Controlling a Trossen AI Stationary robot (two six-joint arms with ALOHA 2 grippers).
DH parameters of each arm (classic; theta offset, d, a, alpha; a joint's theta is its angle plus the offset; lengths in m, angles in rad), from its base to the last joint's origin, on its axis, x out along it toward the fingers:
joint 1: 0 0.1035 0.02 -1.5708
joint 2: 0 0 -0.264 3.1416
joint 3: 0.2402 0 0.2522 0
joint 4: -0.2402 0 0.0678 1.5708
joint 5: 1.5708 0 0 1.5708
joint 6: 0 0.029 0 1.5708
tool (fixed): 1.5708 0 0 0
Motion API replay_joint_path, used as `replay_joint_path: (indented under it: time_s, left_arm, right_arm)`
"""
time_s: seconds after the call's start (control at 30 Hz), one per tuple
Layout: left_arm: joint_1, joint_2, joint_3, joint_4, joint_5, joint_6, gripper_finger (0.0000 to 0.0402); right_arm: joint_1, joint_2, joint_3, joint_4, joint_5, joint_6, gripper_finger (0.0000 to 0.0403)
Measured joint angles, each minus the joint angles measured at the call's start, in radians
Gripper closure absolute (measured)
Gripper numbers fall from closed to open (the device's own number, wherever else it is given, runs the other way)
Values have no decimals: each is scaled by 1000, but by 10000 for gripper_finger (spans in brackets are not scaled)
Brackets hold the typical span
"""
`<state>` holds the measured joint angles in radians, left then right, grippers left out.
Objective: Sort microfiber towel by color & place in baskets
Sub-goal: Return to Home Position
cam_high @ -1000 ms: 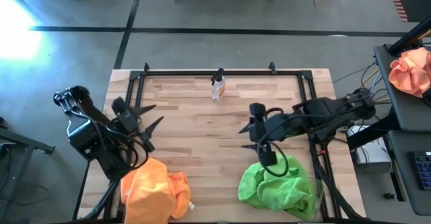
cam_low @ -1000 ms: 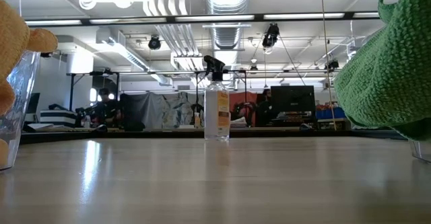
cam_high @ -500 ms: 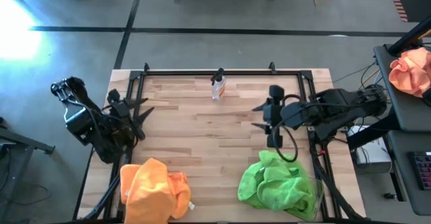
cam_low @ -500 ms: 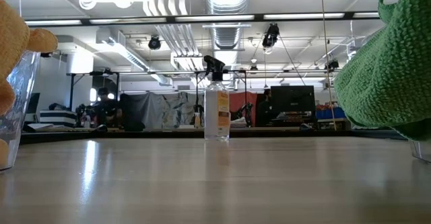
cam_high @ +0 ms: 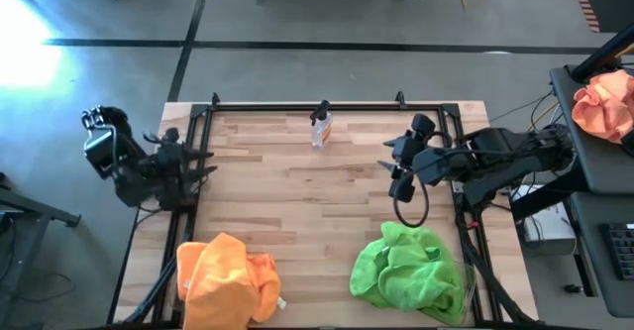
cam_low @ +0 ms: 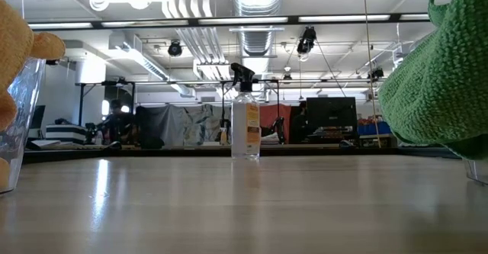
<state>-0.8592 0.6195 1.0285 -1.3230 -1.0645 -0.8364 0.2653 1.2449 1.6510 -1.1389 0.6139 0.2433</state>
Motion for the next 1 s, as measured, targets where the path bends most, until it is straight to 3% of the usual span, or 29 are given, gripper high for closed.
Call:
replay_joint_path:
  time_s: [0.33,0.43,0.57,0.67,0.87,1.0]
  left_arm:
    - [-2,-330,-129,445,278,385,243]
    - [-1,-388,-133,522,289,369,243]
    - [-1,-442,-126,536,327,217,243]
    - [-1,-456,-140,526,375,146,243]
    - [0,-464,-151,535,376,60,243]
    - [-2,-460,-175,592,537,264,243]
  right_arm:
    - [0,0,-6,0,0,-4,197]
    - [0,0,-6,0,0,26,197]
    - [0,1,-6,0,-3,60,197]
    - [0,1,-6,-1,-8,60,197]
    - [0,1,-6,-1,-9,60,197]
    - [0,1,-6,-4,-9,60,197]
